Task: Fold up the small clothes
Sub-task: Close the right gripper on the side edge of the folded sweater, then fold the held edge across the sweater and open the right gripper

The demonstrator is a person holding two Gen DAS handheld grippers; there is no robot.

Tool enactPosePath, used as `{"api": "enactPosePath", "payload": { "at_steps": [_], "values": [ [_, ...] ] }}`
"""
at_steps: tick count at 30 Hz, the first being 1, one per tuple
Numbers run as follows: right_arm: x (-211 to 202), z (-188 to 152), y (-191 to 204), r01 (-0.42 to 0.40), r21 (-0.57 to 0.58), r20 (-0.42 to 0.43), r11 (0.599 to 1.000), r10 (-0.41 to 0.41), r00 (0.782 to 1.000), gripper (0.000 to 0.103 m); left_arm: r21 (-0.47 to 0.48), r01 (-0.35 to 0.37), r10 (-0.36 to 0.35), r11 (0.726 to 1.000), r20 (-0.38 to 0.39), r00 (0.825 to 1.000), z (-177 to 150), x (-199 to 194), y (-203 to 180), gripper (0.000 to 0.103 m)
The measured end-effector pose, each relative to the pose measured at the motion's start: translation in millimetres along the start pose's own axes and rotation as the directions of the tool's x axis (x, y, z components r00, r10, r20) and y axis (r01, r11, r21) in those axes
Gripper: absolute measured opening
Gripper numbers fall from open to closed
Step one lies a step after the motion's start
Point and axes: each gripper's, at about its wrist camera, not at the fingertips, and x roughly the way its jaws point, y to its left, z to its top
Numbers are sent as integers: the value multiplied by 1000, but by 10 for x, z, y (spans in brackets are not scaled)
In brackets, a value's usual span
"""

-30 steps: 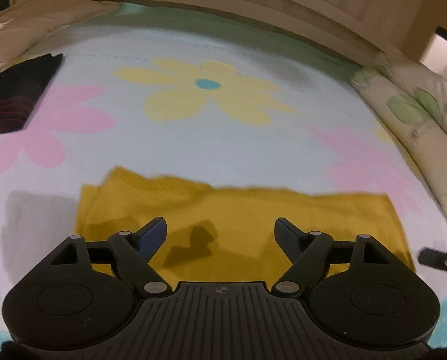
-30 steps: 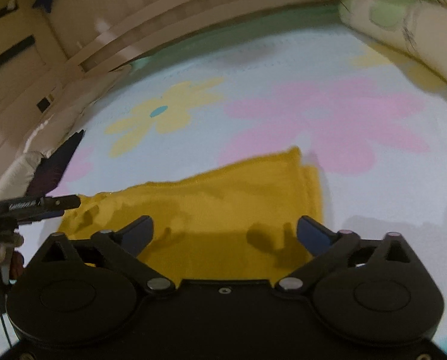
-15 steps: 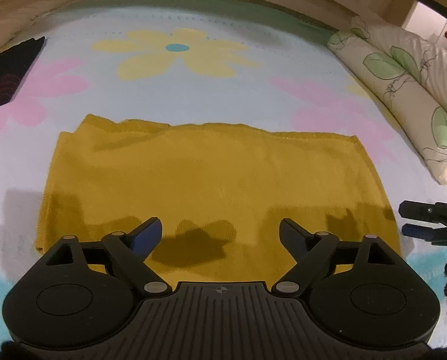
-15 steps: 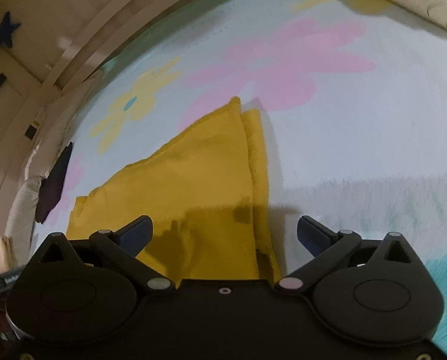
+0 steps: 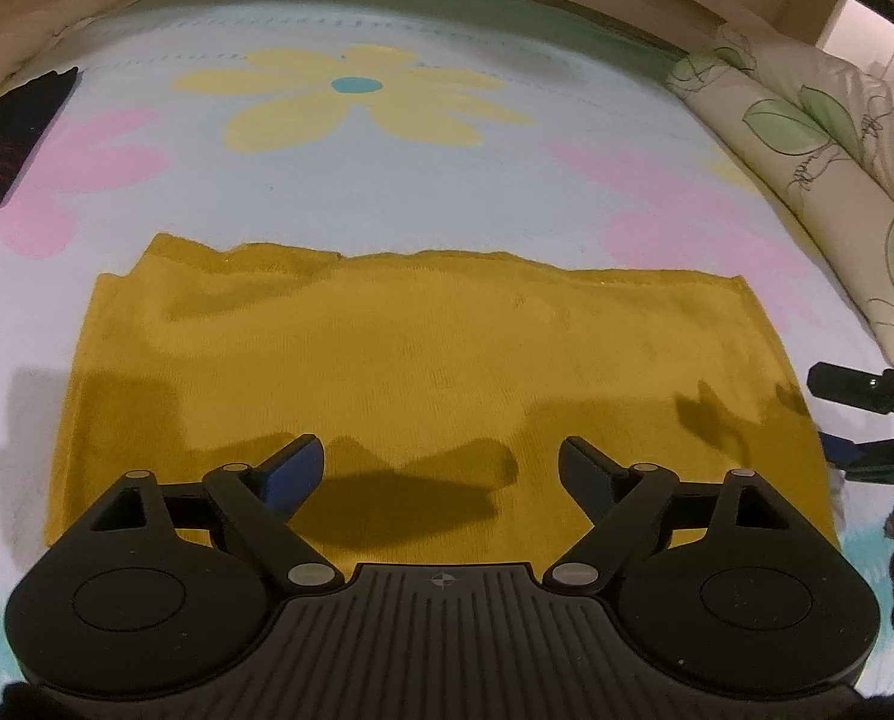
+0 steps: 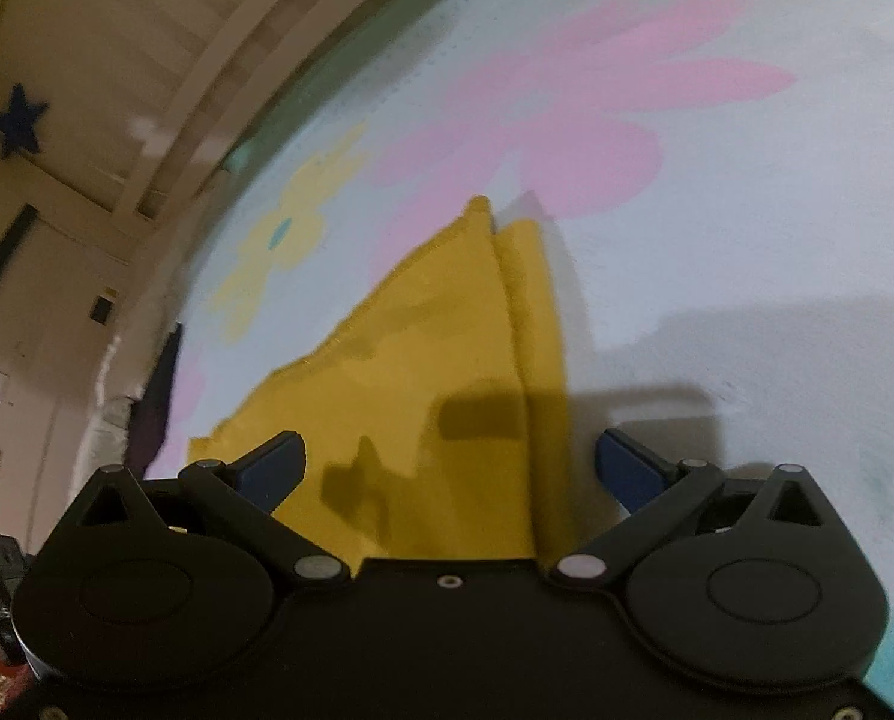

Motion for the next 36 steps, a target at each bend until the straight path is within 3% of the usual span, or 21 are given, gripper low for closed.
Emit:
{"api": "enactPosePath", "payload": {
  "at_steps": [5, 11, 17, 18, 20, 21, 22, 23, 29, 30, 33, 36],
  "values": [
    [58, 22, -46, -88, 17, 8, 996, 88, 996, 103, -8, 11, -11, 1000, -5, 1000, 45, 99, -50, 85],
    [63, 27, -35, -108, 0, 0, 994, 108, 994, 103, 5, -3, 3, 1000, -9, 1000, 94, 236, -160, 88],
    [71, 10, 33, -100, -69, -23, 993, 99, 995, 102, 64, -46, 48, 997, -19, 999, 89, 371, -275, 102],
    [78, 10, 49, -96, -84, -29, 992, 94, 995, 99, 75, -58, 60, 995, -21, 998, 84, 391, -298, 102],
    [98, 13, 92, -73, -108, -52, 991, 68, 996, 67, 93, -79, 80, 993, -14, 997, 73, 413, -336, 102],
    [108, 13, 103, -57, -113, -55, 992, 51, 997, 59, 94, -83, 85, 992, -13, 996, 72, 416, -339, 102],
    [122, 12, 94, -44, -110, -64, 993, 37, 997, 40, 92, -86, 87, 992, -14, 996, 72, 415, -339, 102],
    [148, 10, 77, -41, -99, -85, 994, 32, 996, 31, 89, -87, 89, 992, -18, 996, 77, 414, -337, 102],
    [110, -19, 199, 7, -166, -63, 986, -17, 998, 30, 68, -79, 80, 995, -17, 997, 137, 344, -292, 99],
    [94, -12, 219, 17, -171, -57, 985, -27, 998, 30, 63, -81, 82, 995, -5, 997, 157, 313, -285, 90],
    [58, 8, 306, 45, -183, -54, 982, -56, 997, 30, 92, -80, 78, 993, 26, 997, 156, 213, -330, 89],
    [22, 13, 413, 65, -202, -42, 977, -75, 996, 30, 133, -83, 83, 988, 9, 997, 119, 250, -374, 89]
  ]
}}
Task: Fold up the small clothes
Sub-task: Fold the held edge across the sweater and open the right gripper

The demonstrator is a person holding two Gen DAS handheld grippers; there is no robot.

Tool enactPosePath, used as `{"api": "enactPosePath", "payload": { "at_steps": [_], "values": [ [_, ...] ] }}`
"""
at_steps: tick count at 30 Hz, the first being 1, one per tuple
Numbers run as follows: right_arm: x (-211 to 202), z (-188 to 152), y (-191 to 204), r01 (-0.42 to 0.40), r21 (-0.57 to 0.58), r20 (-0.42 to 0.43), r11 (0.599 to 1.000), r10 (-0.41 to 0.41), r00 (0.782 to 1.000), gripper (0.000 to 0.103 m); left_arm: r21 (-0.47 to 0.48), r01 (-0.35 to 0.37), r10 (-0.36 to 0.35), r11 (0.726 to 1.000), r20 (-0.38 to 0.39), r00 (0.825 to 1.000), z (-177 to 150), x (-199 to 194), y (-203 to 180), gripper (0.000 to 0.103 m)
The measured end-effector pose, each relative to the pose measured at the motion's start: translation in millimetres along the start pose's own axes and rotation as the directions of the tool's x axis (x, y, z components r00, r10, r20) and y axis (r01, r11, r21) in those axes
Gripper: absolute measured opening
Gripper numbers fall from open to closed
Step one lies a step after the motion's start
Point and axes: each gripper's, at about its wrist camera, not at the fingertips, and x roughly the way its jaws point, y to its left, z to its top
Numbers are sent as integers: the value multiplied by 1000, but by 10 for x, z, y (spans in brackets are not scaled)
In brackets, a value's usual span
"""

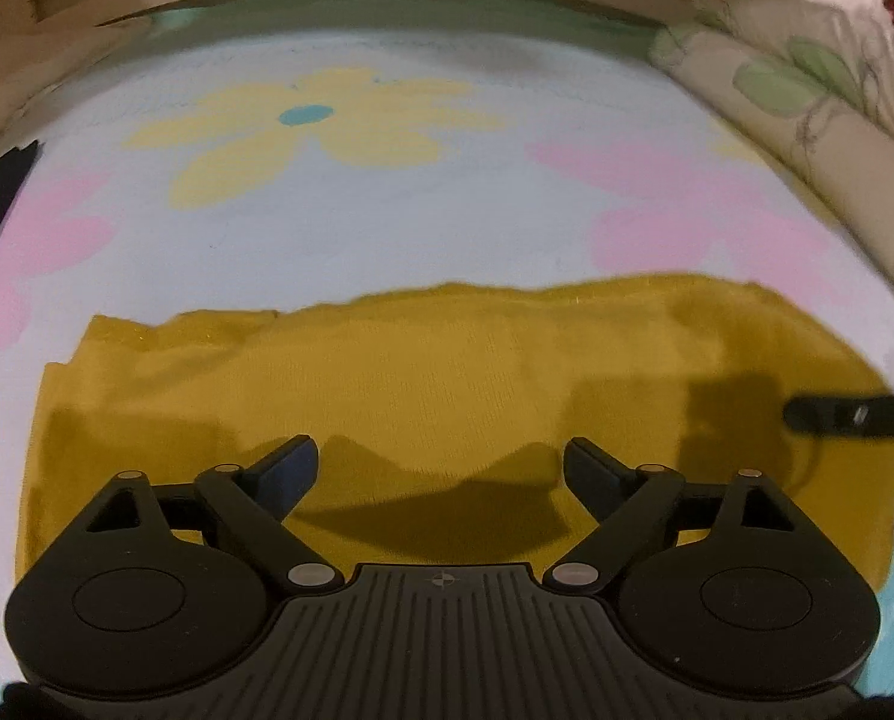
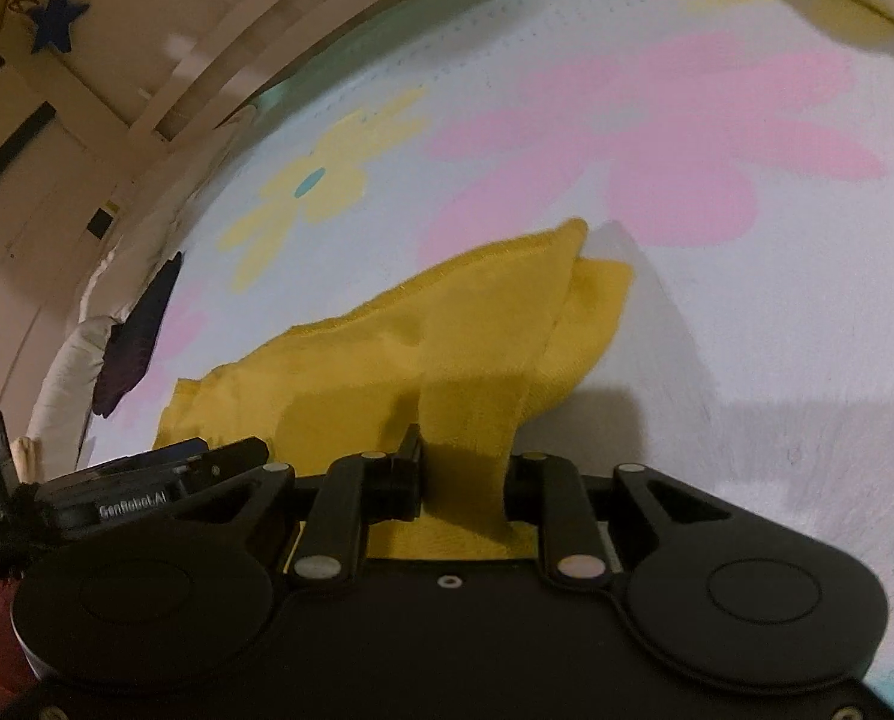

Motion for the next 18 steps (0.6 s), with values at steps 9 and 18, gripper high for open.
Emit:
{"api": "enactPosePath", "payload": {
  "at_steps": [9, 18],
  "values": [
    [-44, 38, 353, 22, 2, 15, 1000, -22, 1000, 30, -46, 56, -56, 997, -1, 998, 3, -71, 271, 93],
    [27, 93, 916, -19, -30, 24, 999, 20, 1000, 30, -202, 0, 12, 979, 59, 998, -1, -524, 1114, 93]
  ]
}}
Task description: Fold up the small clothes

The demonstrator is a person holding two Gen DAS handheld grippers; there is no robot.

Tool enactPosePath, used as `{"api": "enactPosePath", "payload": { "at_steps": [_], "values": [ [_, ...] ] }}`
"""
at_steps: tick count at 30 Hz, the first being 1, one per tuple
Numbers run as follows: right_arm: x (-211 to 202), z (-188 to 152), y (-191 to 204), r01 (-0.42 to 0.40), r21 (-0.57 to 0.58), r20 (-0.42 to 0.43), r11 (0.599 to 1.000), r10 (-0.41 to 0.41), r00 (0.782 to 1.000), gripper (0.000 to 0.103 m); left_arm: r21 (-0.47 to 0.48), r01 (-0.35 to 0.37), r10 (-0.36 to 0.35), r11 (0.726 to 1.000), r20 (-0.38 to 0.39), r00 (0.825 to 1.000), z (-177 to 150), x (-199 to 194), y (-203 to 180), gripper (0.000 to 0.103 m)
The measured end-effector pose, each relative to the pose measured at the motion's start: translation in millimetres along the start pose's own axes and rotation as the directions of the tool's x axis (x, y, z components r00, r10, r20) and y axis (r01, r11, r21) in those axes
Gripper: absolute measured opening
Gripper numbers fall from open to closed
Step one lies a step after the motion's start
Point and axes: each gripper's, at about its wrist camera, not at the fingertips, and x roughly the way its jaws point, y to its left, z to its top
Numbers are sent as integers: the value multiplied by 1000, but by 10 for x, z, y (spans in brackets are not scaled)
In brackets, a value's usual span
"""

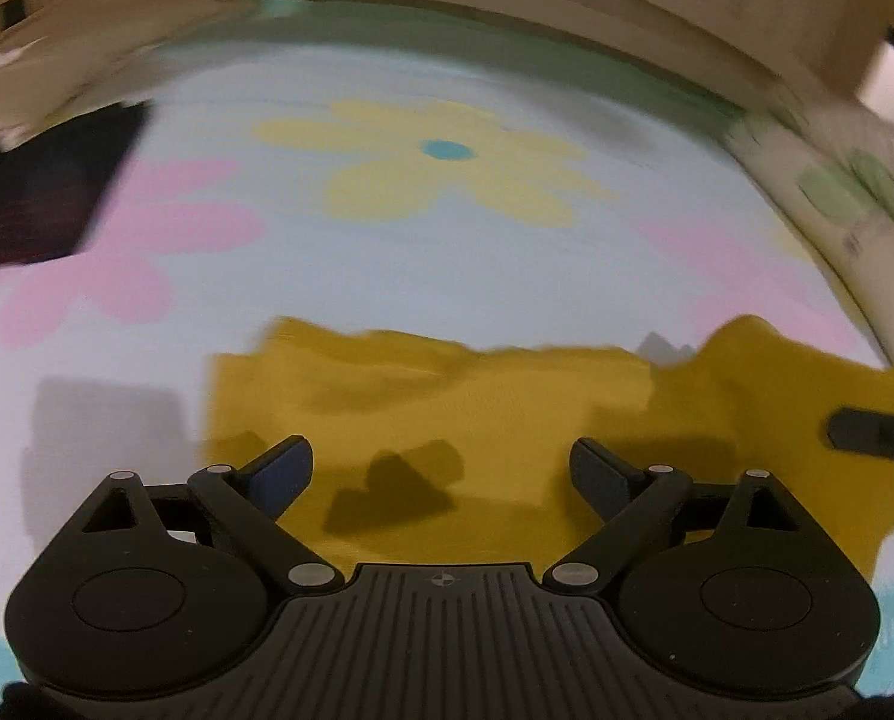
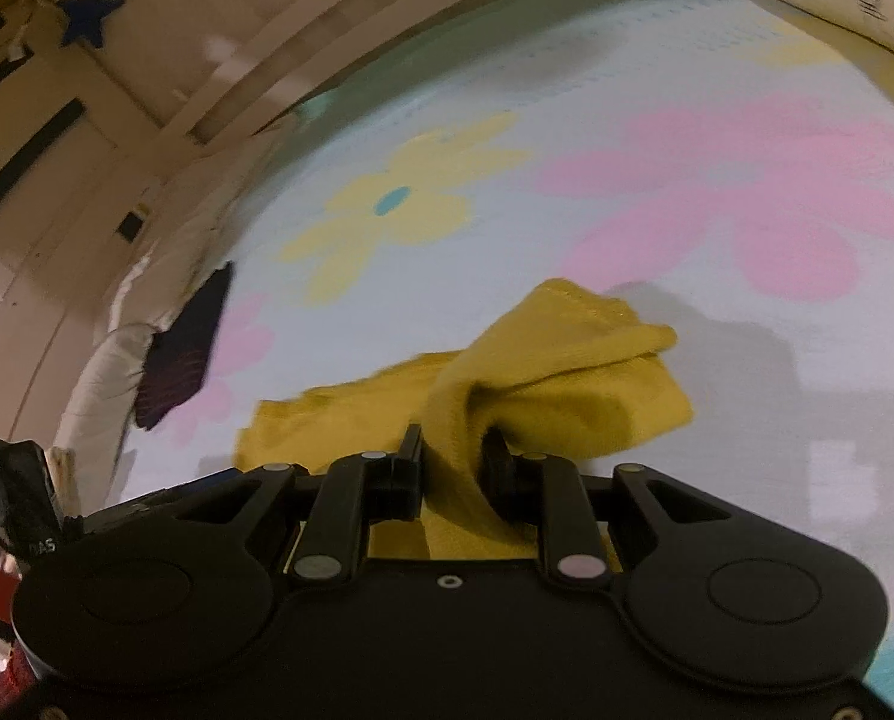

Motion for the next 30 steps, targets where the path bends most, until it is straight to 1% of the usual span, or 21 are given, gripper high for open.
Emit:
{"api": "enactPosePath", "payload": {
  "at_steps": [3, 7, 10, 14, 18, 21, 24, 25, 26, 28, 30],
  "values": [
    [98, -15, 262, -38, -23, -11, 999, 37, 999, 30, -49, -31, 31, 998, 9, 999, -3, -113, 305, 93],
    [282, -70, 586, -109, -30, -35, 994, 108, 994, 30, -106, -57, 59, 993, 13, 998, 30, -195, 648, 93],
    [450, -129, 797, -133, -43, -54, 990, 131, 990, 30, -127, -72, 74, 989, 12, 997, 15, -265, 840, 93],
    [666, -230, 979, -135, -49, -85, 990, 130, 988, 30, -142, -78, 80, 987, 10, 997, -4, -346, 1010, 93],
    [831, -332, 1117, -108, -72, -108, 992, 100, 989, 30, -156, -69, 71, 985, 13, 997, -29, -425, 1143, 93],
    [932, -407, 1208, -78, -98, -120, 992, 66, 991, 32, -161, -67, 70, 985, 13, 997, -38, -437, 1209, 93],
    [1016, -473, 1287, -51, -124, -126, 991, 36, 991, 43, -172, -60, 63, 983, 13, 998, -41, -442, 1265, 93],
    [1052, -492, 1302, -57, -129, -137, 990, 39, 990, 54, -173, -59, 62, 983, 13, 998, -39, -446, 1275, 93],
    [1067, -509, 1317, -74, -129, -141, 989, 55, 988, 61, -174, -59, 62, 983, 14, 998, -42, -450, 1283, 93],
    [1085, -533, 1372, -113, -132, -148, 985, 93, 985, 64, -177, -54, 59, 983, 18, 998, -36, -459, 1291, 93],
    [1064, -539, 1435, -134, -157, -146, 979, 111, 983, 64, -178, -49, 54, 983, 22, 998, -32, -469, 1283, 93]
  ]
}}
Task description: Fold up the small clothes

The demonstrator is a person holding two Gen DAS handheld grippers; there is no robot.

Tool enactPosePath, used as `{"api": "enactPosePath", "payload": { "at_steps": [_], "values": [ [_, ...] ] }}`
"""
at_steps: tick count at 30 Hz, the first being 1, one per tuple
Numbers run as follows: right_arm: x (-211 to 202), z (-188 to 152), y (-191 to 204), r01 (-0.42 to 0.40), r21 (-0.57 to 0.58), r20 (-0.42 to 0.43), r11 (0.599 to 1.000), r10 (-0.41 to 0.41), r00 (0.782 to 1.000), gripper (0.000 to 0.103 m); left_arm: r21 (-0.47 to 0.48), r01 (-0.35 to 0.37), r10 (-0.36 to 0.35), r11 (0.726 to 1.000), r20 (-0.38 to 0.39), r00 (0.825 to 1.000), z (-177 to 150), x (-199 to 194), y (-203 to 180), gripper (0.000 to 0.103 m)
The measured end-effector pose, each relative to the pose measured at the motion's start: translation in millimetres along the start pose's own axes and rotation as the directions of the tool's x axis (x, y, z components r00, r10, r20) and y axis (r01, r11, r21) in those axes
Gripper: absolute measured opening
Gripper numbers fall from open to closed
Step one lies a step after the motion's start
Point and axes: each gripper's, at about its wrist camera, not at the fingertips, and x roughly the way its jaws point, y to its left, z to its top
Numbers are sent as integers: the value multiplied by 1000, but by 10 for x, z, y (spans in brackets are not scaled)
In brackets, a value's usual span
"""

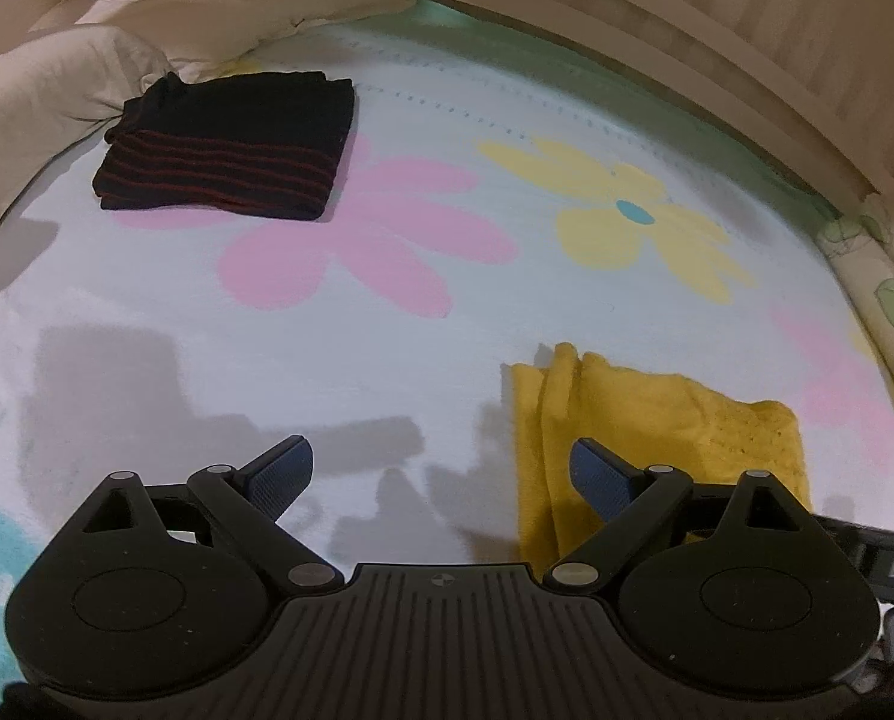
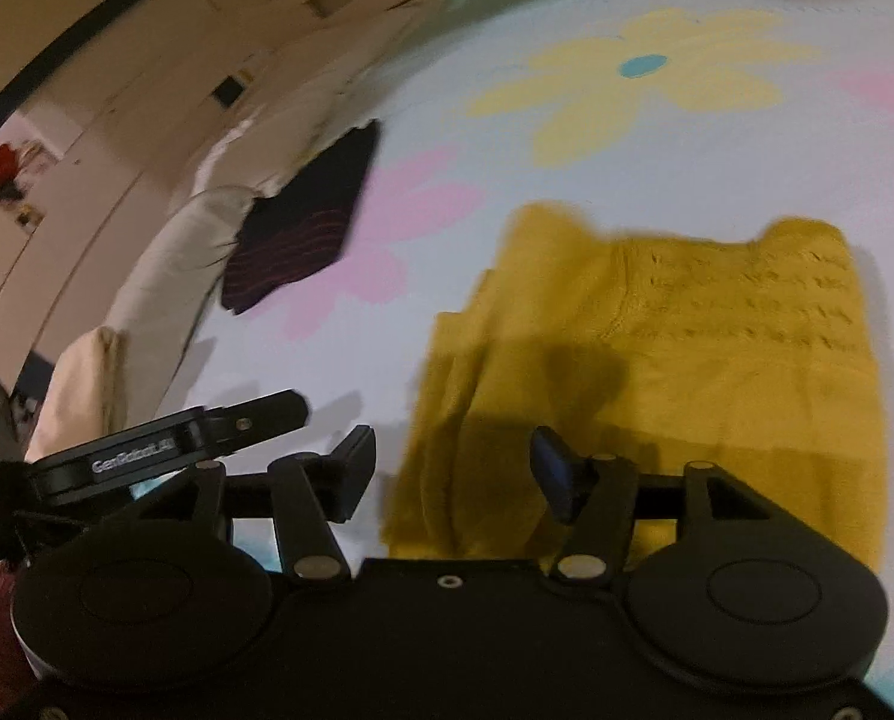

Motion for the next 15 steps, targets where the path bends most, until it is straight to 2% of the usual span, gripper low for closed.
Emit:
{"api": "enactPosePath", "payload": {
  "at_steps": [3, 7, 10, 15],
  "values": [
    [-82, 24, 31, -35, -8, 29, 999, 35, 999, 64, 10, 9, -9, 1000, 5, 1000, 1, -17, -42, 93],
    [-244, 81, -69, -32, 6, 68, 999, 31, 997, 64, 39, 30, -30, 999, 2, 1000, -18, -22, -154, 93],
    [-330, 97, -221, -6, 37, 82, 999, 3, 997, 64, 70, 47, -47, 996, -12, 999, -58, -6, -275, 93],
    [-420, 131, -438, 41, 96, 98, 995, -51, 994, 64, 75, 120, -115, 990, -60, 992, -137, 83, -447, 93]
  ]
}}
